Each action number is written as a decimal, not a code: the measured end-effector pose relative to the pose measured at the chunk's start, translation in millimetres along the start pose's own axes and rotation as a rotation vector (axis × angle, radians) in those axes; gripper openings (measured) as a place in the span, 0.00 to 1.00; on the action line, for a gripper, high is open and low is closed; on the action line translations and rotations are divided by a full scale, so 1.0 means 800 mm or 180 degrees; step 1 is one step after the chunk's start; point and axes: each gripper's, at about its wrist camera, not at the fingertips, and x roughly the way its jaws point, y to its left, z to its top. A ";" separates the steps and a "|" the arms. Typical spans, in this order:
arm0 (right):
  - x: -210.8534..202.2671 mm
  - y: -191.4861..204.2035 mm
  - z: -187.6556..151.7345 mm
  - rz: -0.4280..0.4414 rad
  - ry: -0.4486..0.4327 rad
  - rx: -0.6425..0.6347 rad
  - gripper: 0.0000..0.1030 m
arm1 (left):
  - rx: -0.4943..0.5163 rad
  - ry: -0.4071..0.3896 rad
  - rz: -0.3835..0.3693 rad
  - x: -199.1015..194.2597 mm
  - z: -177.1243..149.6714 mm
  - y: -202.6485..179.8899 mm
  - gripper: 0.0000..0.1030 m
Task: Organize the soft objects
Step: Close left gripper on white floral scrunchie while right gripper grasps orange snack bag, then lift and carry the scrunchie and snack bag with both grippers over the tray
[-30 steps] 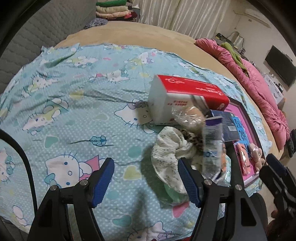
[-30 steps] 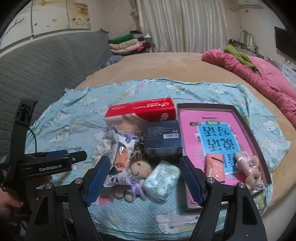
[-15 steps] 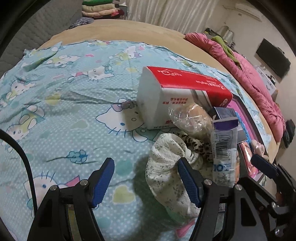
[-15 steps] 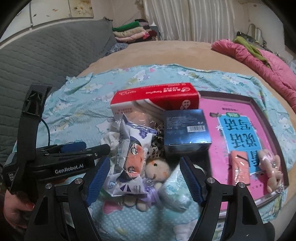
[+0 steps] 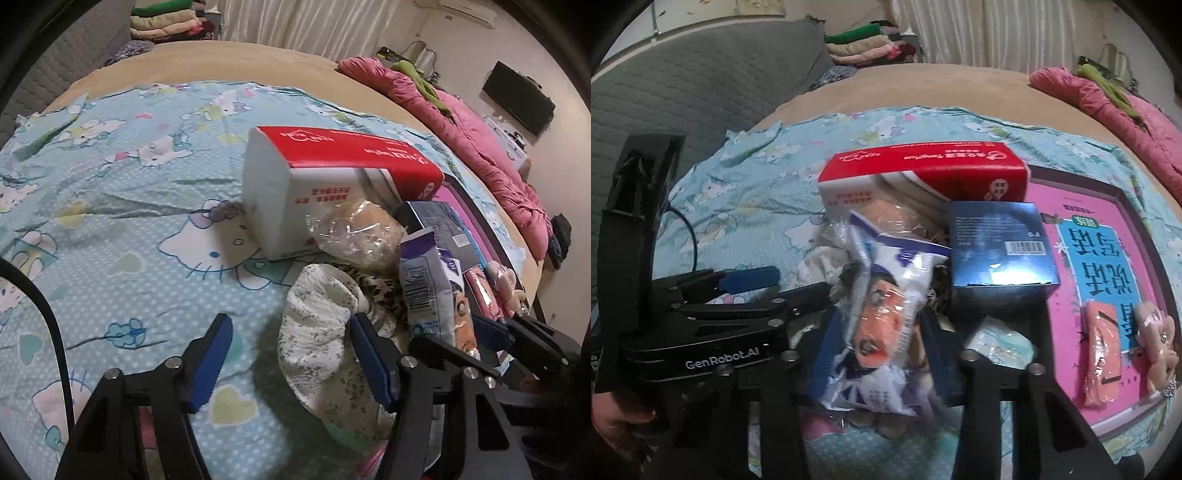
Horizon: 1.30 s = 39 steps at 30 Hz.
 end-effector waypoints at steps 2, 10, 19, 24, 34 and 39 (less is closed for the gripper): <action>-0.003 -0.003 -0.001 0.0012 -0.0033 0.0002 0.36 | 0.0020 -0.0012 -0.0022 0.002 0.001 -0.001 0.55; -0.027 -0.020 -0.001 0.0059 -0.0161 0.0091 0.33 | 0.0041 -0.0066 -0.0095 -0.001 0.005 -0.004 0.17; -0.052 -0.026 0.000 0.0089 -0.0285 0.0112 0.33 | -0.0066 -0.0166 -0.0131 -0.023 0.003 0.003 0.13; -0.061 -0.028 -0.001 0.0108 -0.0318 0.0110 0.33 | -0.0049 -0.0204 0.0009 -0.048 -0.004 0.002 0.13; -0.086 -0.035 -0.002 0.0111 -0.0454 0.0109 0.33 | 0.0001 -0.0444 0.0102 -0.106 -0.004 -0.024 0.13; -0.103 -0.042 -0.001 0.0114 -0.0569 0.0128 0.33 | 0.0064 -0.0531 0.0127 -0.126 0.001 -0.047 0.13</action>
